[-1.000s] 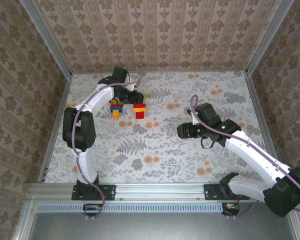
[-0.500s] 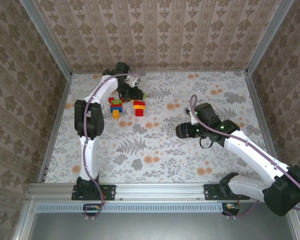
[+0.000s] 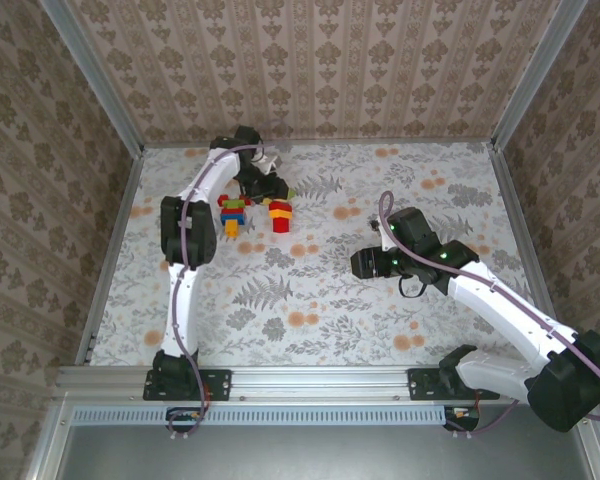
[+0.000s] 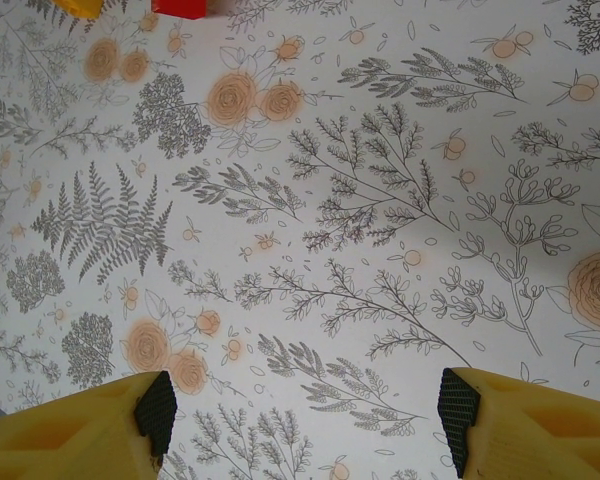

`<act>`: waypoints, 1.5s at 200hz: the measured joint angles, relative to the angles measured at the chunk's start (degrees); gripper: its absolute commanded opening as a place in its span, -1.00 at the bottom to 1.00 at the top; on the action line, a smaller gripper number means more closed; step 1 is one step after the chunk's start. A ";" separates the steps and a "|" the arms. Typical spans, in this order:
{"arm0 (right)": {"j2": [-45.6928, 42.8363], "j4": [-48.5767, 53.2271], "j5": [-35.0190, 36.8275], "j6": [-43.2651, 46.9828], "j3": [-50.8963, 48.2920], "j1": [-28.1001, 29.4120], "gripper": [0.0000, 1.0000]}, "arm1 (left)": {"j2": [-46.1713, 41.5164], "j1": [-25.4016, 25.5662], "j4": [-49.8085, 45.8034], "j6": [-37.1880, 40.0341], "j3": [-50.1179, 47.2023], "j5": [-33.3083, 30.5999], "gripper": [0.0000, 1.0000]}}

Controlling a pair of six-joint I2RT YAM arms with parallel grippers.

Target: Assemble a carrot with lego

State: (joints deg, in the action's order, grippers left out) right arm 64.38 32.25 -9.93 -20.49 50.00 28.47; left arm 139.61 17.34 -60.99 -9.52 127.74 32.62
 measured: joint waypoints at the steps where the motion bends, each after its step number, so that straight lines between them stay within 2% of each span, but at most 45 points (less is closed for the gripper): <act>1: 0.02 0.00 0.00 0.00 0.00 0.00 0.46 | 0.04 -0.02 0.02 0.00 0.00 0.04 -0.25; 66: 0.02 -0.42 0.00 0.00 -0.68 0.00 0.45 | 3.04 -1.25 1.18 -1.31 0.17 5.66 -0.21; 121: 0.00 -0.42 0.00 0.02 -0.74 0.00 0.45 | 4.39 -1.31 2.54 -2.14 0.17 7.30 0.12; 131: 0.00 -0.44 0.00 0.02 -0.79 0.00 0.45 | 4.63 -1.31 2.67 -2.27 0.17 7.34 0.31; 149: 0.00 -0.44 0.00 0.02 -0.90 0.00 0.45 | 4.79 -1.38 2.95 -2.56 0.17 7.48 0.95; 152: 0.00 -0.44 0.00 0.02 -0.92 0.00 0.45 | 4.79 -1.38 3.02 -2.49 0.17 7.54 0.99; 192: 0.02 -0.44 0.02 0.07 -0.96 0.00 0.45 | 4.37 -1.55 4.04 -2.73 -0.59 8.44 1.00; 217: 0.00 -0.42 0.33 0.48 -0.96 0.00 0.47 | 2.10 -1.90 5.25 -2.25 -4.35 7.67 1.00; 238: -0.17 -0.39 1.38 0.81 -0.96 0.00 0.50 | -2.95 -2.67 5.09 -1.68 -10.58 3.63 1.00; 258: -0.83 -0.37 3.28 0.85 -0.96 -0.04 0.51 | -11.74 -4.28 5.64 -1.38 -18.36 -2.43 1.00; 281: -2.32 -0.37 6.97 0.52 -0.96 -0.20 0.60 | -28.68 -7.72 11.26 -2.12 -31.65 -9.60 1.00; 300: -4.17 -0.42 11.76 0.07 -0.98 -0.39 0.65 | -45.68 -11.96 20.92 -3.80 -45.79 -14.71 1.00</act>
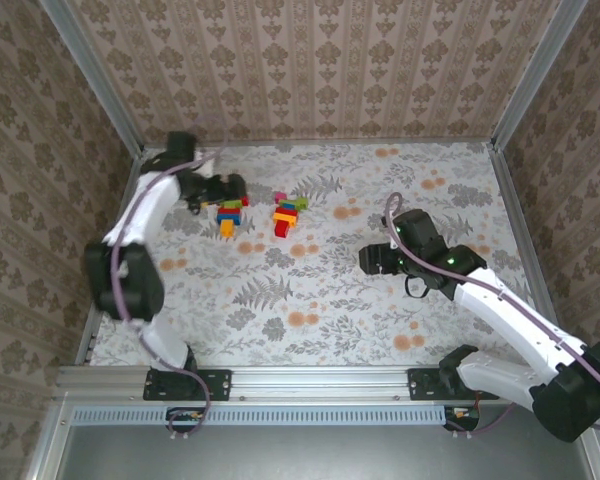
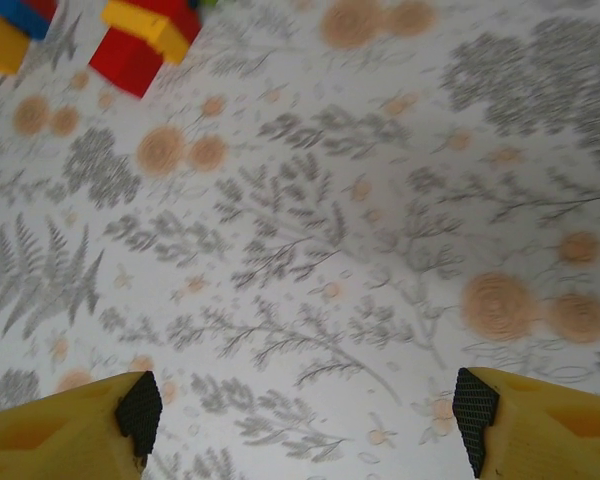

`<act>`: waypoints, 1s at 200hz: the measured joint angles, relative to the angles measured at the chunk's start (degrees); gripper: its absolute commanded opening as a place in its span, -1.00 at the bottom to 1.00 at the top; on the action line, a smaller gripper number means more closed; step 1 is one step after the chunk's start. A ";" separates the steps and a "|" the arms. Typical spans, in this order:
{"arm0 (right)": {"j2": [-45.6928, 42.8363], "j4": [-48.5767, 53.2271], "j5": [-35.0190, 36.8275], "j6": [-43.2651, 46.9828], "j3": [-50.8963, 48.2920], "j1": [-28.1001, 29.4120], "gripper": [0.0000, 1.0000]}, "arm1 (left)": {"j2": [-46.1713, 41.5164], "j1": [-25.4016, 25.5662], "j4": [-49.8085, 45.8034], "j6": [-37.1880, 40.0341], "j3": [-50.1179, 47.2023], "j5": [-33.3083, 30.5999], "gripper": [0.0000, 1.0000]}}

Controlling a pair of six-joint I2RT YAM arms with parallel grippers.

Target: Assemble a carrot with lego

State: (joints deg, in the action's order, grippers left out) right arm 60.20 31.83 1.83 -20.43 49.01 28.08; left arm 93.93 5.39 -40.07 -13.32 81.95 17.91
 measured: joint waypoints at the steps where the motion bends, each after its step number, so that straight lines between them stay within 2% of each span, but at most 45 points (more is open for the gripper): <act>1: -0.09 -0.02 0.15 -0.09 0.00 -0.02 0.65 | -1.31 -0.37 0.79 -0.17 -1.14 -0.20 1.00; 21: -2.86 -1.07 5.55 -0.35 -0.46 -0.46 0.69 | -15.74 -5.01 12.81 -1.57 -15.82 -6.45 1.00; 40: -5.46 -2.16 11.69 -0.17 -1.09 -0.85 0.73 | -23.65 -6.32 24.44 -0.92 -29.33 -13.46 1.00; 59: -7.78 -5.81 17.55 1.57 -3.67 -1.16 0.73 | -25.88 -6.34 36.89 2.71 -42.10 -18.67 1.00; 77: -9.25 -12.74 22.05 5.46 -9.16 -1.38 0.76 | -22.62 -6.36 47.78 6.01 -51.54 -23.19 1.00; 104: -6.62 -22.67 27.30 10.32 -16.94 -2.84 0.76 | -12.74 -6.23 54.99 6.93 -53.35 -27.82 1.00; 140: 1.49 -39.63 30.99 14.49 -23.89 -8.13 0.76 | -8.79 -2.89 70.71 10.84 -53.83 -30.71 1.00; 155: 3.98 -47.93 30.77 15.67 -27.56 -10.47 0.75 | -8.59 -1.31 76.67 11.91 -55.69 -30.69 1.00; 172: 5.77 -54.31 28.94 16.04 -30.91 -13.79 0.73 | -7.52 -1.97 84.80 12.44 -59.69 -30.58 1.00; 200: 5.92 -64.59 25.57 17.49 -34.32 -17.53 0.80 | -5.86 -2.38 87.30 14.45 -61.31 -28.52 1.00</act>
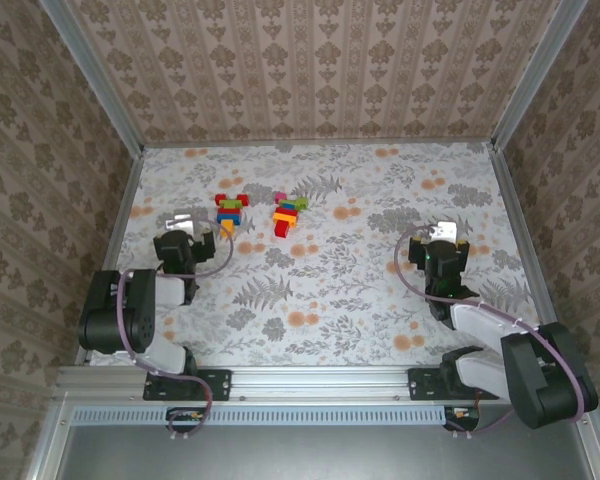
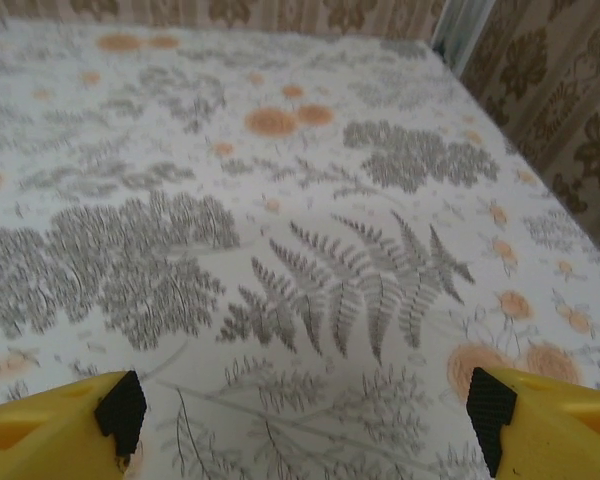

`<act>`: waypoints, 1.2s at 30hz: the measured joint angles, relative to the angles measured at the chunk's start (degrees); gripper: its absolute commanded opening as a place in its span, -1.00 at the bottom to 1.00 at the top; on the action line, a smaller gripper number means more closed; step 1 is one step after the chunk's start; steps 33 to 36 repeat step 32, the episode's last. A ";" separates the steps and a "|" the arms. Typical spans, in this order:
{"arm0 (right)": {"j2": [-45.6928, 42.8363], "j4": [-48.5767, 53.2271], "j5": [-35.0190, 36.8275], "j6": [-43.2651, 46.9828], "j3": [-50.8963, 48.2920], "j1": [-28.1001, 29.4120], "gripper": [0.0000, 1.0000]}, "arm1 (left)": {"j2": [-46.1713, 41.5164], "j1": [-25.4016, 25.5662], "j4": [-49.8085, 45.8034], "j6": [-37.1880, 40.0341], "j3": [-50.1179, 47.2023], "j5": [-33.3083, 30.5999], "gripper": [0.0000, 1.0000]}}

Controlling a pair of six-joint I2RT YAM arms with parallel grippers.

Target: Assemble a carrot with lego

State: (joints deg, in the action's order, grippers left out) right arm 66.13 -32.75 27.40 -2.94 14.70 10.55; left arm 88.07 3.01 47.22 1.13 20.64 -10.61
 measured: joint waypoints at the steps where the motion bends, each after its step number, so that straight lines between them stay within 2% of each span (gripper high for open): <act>1: 0.24 -2.12 -0.87 0.24 -0.42 -0.59 0.82 | 0.02 0.35 0.55 0.44 0.00 0.46 1.00; 7: 7.87 -14.67 -5.92 2.78 -0.66 -2.86 0.99 | 0.00 1.49 4.17 2.16 0.00 1.42 1.00; 10: 16.59 -21.14 -9.09 2.99 0.52 -4.22 1.00 | 0.00 1.46 4.55 2.34 0.00 1.42 1.00; 13: 21.88 -20.15 -11.56 2.99 2.82 -5.16 0.99 | 0.00 1.46 4.72 2.40 0.00 1.42 1.00; 22: 22.01 -19.23 -15.34 2.43 6.69 -7.21 1.00 | 0.00 -0.92 3.13 2.32 0.92 4.42 1.00; 36: 22.01 -18.03 -17.20 1.68 6.75 -7.67 1.00 | 0.00 -0.96 2.01 2.32 1.14 5.73 1.00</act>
